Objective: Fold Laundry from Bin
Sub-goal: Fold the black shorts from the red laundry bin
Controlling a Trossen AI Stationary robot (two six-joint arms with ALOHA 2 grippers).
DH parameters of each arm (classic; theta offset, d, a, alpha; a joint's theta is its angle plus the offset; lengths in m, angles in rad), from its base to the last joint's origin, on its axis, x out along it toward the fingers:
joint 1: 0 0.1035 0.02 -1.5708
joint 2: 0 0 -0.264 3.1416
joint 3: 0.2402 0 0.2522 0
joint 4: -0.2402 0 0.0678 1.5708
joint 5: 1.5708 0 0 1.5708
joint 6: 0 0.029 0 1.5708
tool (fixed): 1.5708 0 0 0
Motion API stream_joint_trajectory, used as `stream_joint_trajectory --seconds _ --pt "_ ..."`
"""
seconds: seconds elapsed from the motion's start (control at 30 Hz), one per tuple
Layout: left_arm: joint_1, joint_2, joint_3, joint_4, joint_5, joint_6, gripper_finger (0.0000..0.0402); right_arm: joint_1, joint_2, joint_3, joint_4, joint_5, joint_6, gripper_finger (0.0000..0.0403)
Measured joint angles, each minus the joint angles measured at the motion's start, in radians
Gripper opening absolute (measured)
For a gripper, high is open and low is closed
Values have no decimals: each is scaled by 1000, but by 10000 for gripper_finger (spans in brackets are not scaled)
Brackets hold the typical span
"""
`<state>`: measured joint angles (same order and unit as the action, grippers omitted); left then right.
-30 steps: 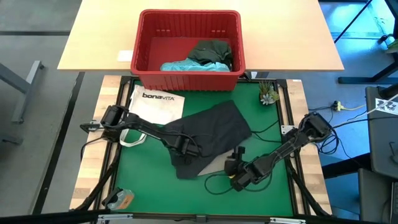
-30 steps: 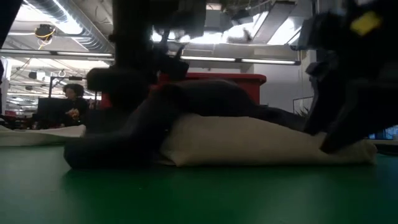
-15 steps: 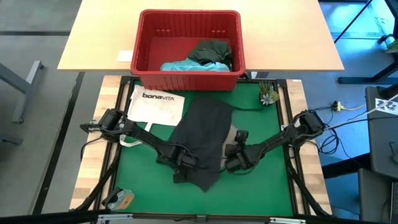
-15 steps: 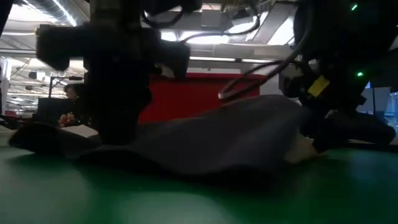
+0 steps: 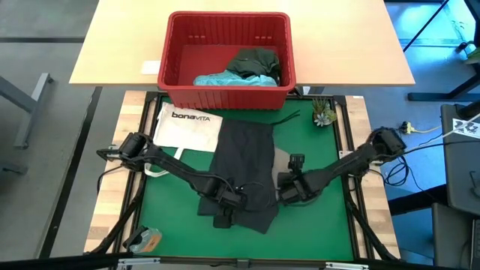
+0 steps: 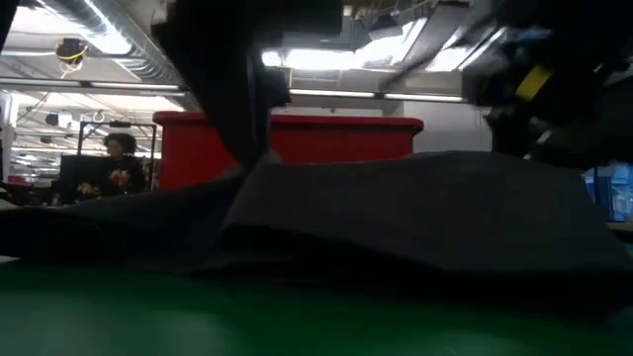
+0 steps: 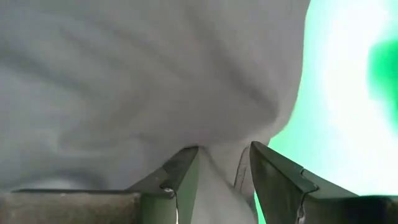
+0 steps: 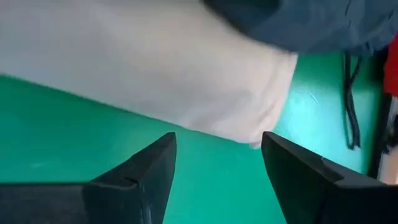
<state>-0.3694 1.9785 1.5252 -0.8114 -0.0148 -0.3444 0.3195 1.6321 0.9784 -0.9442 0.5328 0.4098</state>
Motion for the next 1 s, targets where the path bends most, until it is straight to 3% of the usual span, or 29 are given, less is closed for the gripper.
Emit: stream_joint_trajectory --seconds 0.27,0.5,0.67,0.83,1.0 --pt "-24 0 148 -218 -28 16 137 184 -64 1 125 -57 16 237" --pt "-69 0 159 -220 -34 13 137 353 -61 1 338 -24 -55 237" --pt "-84 0 159 -206 -103 -17 137 423 -13 2 475 94 -211 237" --pt "-90 0 159 -185 -107 -49 137 440 83 2 591 112 -450 237" --pt "-90 0 159 -182 -107 -79 137 439 146 2 666 239 -655 237"
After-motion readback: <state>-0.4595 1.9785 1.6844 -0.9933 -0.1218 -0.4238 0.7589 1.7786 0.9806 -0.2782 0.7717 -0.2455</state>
